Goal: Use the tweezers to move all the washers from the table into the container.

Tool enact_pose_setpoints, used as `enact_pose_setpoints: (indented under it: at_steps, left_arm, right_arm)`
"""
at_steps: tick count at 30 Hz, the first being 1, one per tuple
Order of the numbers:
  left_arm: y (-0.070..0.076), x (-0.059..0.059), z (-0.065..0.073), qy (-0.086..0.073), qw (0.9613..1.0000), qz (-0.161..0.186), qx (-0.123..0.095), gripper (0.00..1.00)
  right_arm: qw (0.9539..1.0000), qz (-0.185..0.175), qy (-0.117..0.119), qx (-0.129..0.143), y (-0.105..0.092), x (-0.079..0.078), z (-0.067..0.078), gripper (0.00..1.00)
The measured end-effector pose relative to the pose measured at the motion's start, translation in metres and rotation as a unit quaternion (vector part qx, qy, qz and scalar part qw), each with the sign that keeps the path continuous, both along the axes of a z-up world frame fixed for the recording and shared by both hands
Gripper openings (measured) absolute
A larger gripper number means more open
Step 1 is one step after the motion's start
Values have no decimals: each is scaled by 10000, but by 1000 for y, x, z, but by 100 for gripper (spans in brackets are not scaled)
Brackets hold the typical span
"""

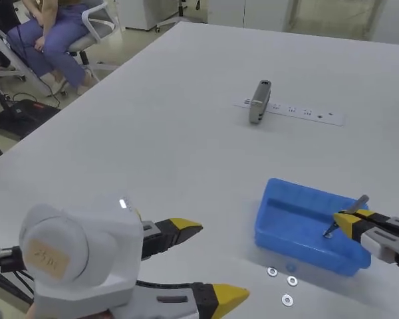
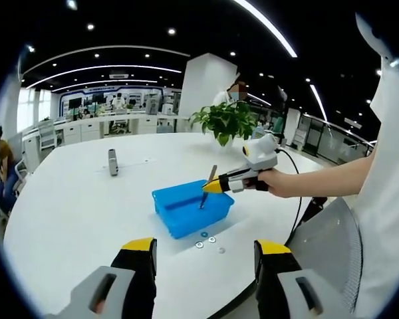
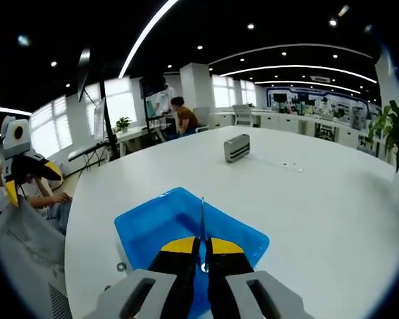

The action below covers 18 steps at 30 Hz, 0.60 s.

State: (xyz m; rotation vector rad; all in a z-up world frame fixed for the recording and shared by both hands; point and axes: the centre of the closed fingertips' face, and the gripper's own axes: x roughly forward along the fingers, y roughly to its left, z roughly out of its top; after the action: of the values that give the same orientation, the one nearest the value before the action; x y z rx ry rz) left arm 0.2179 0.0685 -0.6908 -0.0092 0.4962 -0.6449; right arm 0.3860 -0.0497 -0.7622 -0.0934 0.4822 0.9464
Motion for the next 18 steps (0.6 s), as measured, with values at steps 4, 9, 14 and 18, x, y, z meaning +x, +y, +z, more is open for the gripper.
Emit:
enact_pose_setpoints:
  at_steps: [4,9,14,18]
  left_arm:
    - [-4,-1,-1,-18,10000,-36,-21,59]
    - [-7,-4,-3,14,10000,-87,-42,59]
    - [-5,-4,-4,14,10000,-68,-64,59]
    - [-3,-3,-2,-9,10000,-61,-40,59]
  right_arm:
    - [10000,-3,16,-38,-1,0,0,2]
    - [10000,-34,27,-72,-1,0,-1,2]
    - [9999,-62,63,-89,-2,0,-1,2]
    - [9995,23,-105,-285,-2,-1,1,2]
